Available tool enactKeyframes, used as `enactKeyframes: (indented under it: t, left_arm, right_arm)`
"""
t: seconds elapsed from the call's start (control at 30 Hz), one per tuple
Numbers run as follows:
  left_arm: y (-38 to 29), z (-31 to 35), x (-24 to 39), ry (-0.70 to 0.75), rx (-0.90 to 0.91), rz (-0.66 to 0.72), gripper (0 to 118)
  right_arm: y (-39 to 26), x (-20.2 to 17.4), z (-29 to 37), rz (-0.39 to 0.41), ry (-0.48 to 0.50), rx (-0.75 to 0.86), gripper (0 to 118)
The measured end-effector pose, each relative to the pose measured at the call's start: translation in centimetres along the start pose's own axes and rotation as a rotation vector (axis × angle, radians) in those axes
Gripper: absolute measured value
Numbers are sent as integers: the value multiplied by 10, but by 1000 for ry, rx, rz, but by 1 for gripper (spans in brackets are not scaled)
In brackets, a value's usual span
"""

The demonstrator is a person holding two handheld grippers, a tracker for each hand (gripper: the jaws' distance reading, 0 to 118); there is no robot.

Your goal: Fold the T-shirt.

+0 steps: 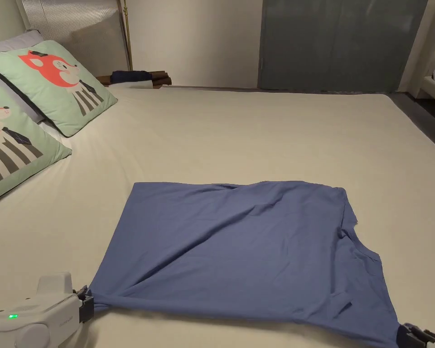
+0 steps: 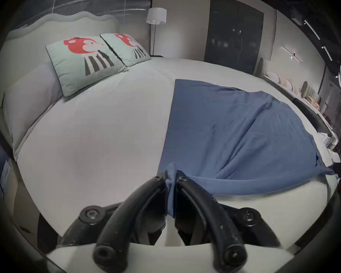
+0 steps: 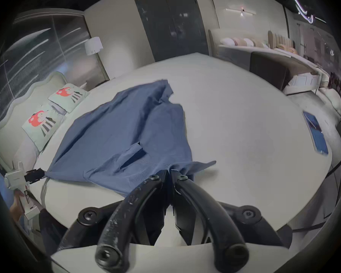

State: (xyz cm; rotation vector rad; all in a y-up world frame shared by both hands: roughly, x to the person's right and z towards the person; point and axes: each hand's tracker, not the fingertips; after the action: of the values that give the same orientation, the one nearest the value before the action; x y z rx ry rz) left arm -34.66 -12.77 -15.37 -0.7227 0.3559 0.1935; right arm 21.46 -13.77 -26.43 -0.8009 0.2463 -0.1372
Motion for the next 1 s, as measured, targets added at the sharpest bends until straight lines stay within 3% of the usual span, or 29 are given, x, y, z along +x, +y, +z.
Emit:
enactKeyframes:
  t: [0.2, 0.37, 0.4, 0.47, 0.53, 0.57, 0.9, 1.0]
  left_arm:
    - [-8, 13, 0, -4, -64, 21, 1]
    - [0, 16, 9, 6, -80, 19, 5]
    - [3, 19, 11, 5, -81, 20, 13]
    - [16, 28, 19, 7, -52, 35, 64]
    - [31, 38, 29, -15, 20, 43, 107]
    - [40, 45, 37, -28, 70, 43, 112]
    - [94, 75, 80, -60, 576, -66, 110]
    - [97, 83, 97, -46, 682, -96, 101]
  right_arm:
    - [-18, -1, -15, 46, -25, -113, 1]
    - [-13, -11, -18, 58, -40, -111, 3]
    - [-7, -16, -17, 73, -47, -100, 10]
    - [11, -28, -14, 134, -67, -46, 59]
    - [28, -45, -10, 180, -72, 33, 103]
    - [38, -55, -5, 200, -69, 93, 105]
    - [97, -139, 58, 295, -64, 604, 104]
    - [102, -154, 71, 320, -85, 686, 97]
